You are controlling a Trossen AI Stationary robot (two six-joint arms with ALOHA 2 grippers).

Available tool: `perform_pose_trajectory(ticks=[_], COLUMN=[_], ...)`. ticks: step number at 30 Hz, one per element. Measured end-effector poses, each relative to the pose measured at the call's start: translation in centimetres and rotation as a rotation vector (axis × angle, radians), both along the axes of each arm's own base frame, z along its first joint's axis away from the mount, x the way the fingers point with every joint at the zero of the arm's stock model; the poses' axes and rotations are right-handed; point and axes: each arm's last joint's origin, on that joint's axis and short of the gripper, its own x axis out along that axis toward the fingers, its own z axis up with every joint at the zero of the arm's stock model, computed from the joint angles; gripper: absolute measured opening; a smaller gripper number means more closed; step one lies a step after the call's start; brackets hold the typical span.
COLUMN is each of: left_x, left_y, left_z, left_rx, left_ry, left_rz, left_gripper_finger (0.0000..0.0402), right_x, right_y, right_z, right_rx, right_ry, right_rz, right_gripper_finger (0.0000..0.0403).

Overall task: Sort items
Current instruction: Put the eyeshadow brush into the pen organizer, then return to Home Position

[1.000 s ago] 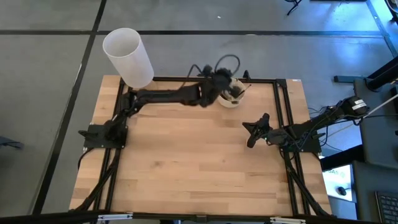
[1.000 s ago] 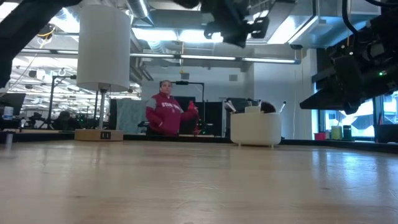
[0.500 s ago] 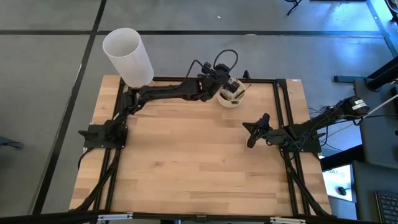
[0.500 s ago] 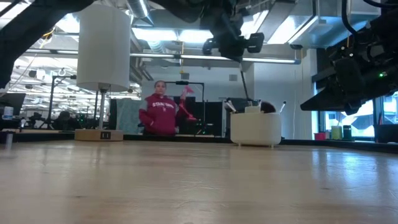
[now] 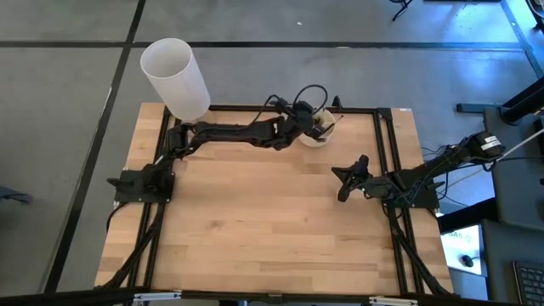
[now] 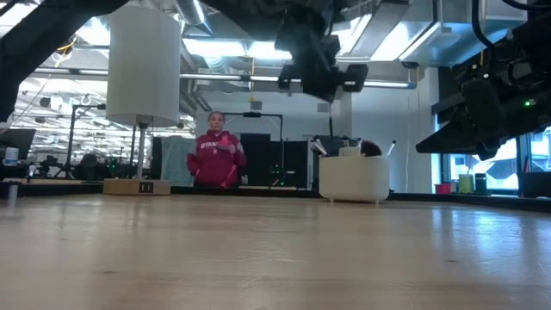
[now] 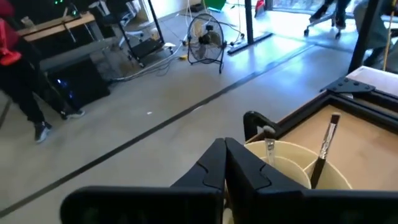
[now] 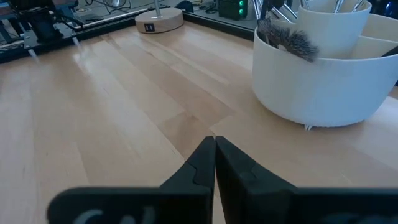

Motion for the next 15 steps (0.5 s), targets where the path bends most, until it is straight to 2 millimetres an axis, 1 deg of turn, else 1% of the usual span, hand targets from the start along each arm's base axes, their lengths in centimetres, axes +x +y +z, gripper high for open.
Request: perform_pose_trajectory(ticks=[4, 6, 11, 15], left_x=[-0.3, -0.3, -0.2, 0.0], left_y=[0.4, 0.4, 0.1, -0.6], left_z=[-1.9, -2.5, -2.6, -2.4], left_rx=[-0.017, -0.017, -0.02, -0.025], left_ry=[-0.052, -0.081, -0.091, -0.089], left_rz=[0.003, -0.009, -0.025, -0.067], left_gripper_finger=[0.0001, 0.0002, 0.002, 0.006], right_x=[0.0, 0.0, 0.1, 0.3], right_y=[0.0, 0.0, 0.0, 0.1], right_z=[0.0, 0.0, 0.2, 0.8], right_rx=[0.001, 0.007, 0.001, -0.046], right_ry=[-0.001, -0.004, -0.022, -0.043], right_rz=[0.0, -0.002, 0.001, 0.023], right_gripper_finger=[0.0013, 0.0013, 0.0019, 0.0037])
